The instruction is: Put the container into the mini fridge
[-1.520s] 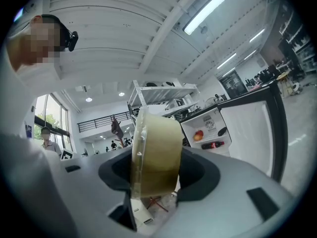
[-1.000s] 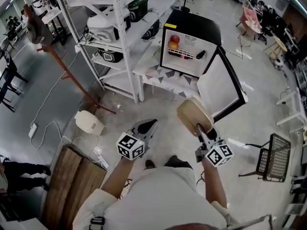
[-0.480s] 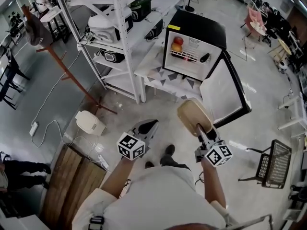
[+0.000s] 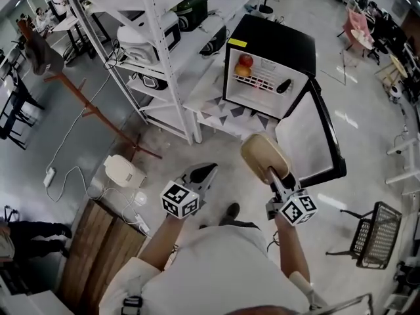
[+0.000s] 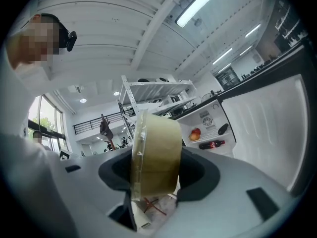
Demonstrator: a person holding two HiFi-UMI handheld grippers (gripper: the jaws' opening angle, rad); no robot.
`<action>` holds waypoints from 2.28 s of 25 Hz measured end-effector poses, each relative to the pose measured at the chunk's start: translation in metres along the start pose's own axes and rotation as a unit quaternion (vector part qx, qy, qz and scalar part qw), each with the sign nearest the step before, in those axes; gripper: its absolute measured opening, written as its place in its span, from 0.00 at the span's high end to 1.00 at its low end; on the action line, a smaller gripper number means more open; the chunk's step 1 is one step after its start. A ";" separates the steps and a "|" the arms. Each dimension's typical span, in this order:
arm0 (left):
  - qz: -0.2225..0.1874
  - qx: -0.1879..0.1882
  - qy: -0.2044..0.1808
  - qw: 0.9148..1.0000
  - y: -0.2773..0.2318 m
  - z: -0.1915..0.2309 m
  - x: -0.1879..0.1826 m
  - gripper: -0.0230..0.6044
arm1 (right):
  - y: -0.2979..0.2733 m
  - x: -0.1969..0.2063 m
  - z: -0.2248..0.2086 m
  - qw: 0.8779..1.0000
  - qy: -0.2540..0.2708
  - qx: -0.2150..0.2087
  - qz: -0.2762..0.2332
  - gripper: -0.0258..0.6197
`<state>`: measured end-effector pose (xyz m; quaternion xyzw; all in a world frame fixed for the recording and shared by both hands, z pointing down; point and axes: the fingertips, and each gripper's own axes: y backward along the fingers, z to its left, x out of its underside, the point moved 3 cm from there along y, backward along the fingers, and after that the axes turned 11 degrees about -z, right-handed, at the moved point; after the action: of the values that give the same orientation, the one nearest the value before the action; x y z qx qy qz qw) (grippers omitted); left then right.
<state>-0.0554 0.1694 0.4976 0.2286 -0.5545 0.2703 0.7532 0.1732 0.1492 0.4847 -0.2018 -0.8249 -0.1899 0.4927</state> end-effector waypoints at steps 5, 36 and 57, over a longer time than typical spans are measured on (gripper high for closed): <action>0.004 -0.009 -0.004 1.000 -0.032 0.012 -0.004 0.96 | -0.027 -0.011 -0.024 1.000 0.004 -0.007 0.011 0.61; 0.020 -0.008 -0.010 1.000 -0.154 0.056 0.005 0.96 | -0.100 -0.023 -0.124 1.000 0.010 0.013 0.025 0.61; 0.055 0.102 0.020 0.993 -0.224 0.181 -0.009 0.96 | -0.197 0.000 -0.150 0.988 -0.062 0.140 -0.023 0.61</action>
<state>-0.0383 -0.1163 0.5303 0.2675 -0.5203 0.3710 0.7211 0.1814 -0.0941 0.5287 -0.1233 -0.8767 -0.0715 0.4594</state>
